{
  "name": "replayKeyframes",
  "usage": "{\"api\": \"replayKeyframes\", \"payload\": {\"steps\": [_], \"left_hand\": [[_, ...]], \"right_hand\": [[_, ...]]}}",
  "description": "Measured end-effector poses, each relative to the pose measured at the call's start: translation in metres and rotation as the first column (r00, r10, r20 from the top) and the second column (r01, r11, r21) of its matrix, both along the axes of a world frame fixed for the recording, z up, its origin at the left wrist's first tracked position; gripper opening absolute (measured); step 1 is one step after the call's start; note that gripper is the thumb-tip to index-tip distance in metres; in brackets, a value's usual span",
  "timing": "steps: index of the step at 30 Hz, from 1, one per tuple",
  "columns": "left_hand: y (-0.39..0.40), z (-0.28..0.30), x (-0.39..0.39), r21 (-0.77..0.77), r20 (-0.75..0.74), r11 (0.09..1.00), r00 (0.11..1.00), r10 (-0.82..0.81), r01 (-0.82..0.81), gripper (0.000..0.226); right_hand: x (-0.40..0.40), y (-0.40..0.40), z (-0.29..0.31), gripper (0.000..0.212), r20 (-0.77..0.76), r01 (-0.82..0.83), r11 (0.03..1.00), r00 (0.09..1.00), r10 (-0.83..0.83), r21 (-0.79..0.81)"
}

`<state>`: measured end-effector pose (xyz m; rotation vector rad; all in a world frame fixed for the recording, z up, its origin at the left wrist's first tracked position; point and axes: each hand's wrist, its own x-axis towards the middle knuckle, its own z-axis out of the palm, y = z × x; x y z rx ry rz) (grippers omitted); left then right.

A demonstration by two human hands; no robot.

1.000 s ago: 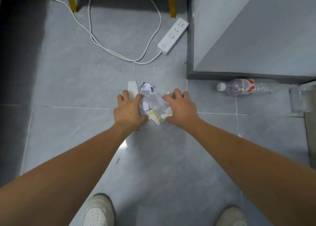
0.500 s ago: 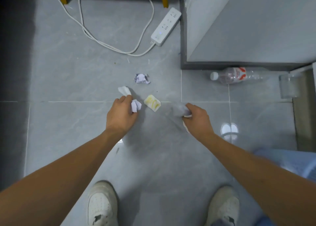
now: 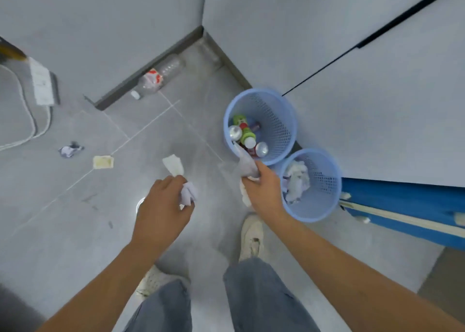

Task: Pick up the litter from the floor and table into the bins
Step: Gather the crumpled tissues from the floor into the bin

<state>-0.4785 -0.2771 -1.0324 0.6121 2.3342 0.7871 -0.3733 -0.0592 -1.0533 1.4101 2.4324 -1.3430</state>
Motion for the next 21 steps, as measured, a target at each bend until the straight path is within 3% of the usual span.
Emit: {"api": "replayKeyframes", "payload": {"steps": [4, 7, 11, 14, 18, 19, 21], "left_hand": [[0.089, 0.019, 0.043, 0.099, 0.087, 0.987, 0.987, -0.133, 0.124, 0.018], [0.153, 0.007, 0.087, 0.149, 0.125, 0.958, 0.956, -0.264, 0.245, 0.017], [0.234, -0.017, 0.145, 0.035, 0.077, 0.936, 0.933, -0.351, 0.350, 0.015], [0.288, -0.050, 0.181, -0.086, 0.066, 0.886, 0.890, -0.450, 0.455, 0.030], [0.324, -0.093, 0.199, -0.281, 0.097, 0.795, 0.840, -0.534, 0.538, 0.076], [0.325, -0.096, 0.200, -0.311, 0.087, 0.781, 0.834, -0.545, 0.542, 0.088], [0.315, -0.094, 0.195, -0.324, 0.019, 0.792, 0.841, -0.541, 0.517, 0.097]], "right_hand": [[0.093, 0.068, 0.010, 0.013, 0.188, 0.230, 0.972, 0.953, -0.236, 0.052], [0.145, 0.117, -0.002, 0.007, 0.285, 0.397, 0.914, 0.869, -0.404, 0.086], [0.186, 0.166, -0.025, 0.008, 0.382, 0.471, 0.875, 0.792, -0.477, 0.115], [0.198, 0.193, -0.046, 0.013, 0.448, 0.440, 0.893, 0.783, -0.432, 0.092], [0.198, 0.204, -0.063, 0.042, 0.397, 0.435, 0.881, 0.854, -0.337, -0.187], [0.198, 0.203, -0.062, 0.051, 0.395, 0.389, 0.899, 0.872, -0.289, -0.202], [0.199, 0.196, -0.057, 0.053, 0.390, 0.279, 0.956, 0.893, -0.225, -0.086]]}}
